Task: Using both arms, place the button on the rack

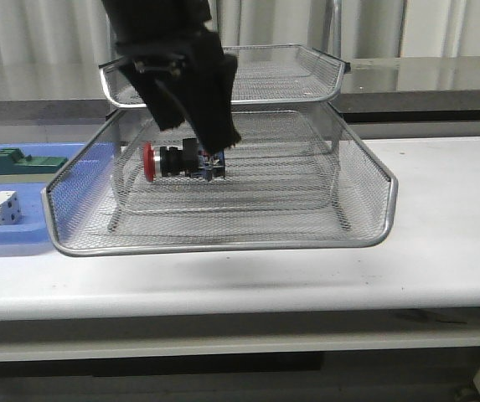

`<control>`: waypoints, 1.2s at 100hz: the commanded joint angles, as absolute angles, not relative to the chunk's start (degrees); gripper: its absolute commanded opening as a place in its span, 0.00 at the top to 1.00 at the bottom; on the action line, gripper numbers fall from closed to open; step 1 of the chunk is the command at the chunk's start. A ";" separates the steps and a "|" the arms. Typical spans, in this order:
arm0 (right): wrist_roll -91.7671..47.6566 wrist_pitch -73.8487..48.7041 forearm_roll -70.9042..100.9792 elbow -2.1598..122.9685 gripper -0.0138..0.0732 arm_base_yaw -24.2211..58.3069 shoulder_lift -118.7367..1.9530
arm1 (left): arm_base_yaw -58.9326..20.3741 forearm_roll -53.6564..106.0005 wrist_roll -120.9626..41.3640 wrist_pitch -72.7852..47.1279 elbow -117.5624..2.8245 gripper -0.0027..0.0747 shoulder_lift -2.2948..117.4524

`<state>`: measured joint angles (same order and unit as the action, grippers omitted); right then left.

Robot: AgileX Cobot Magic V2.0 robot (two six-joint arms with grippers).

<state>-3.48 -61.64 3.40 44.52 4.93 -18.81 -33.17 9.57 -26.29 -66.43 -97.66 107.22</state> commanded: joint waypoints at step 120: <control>-4.02 -57.86 2.77 46.19 0.92 4.70 -19.27 | -33.32 -32.10 14.76 -43.76 -61.23 0.17 39.55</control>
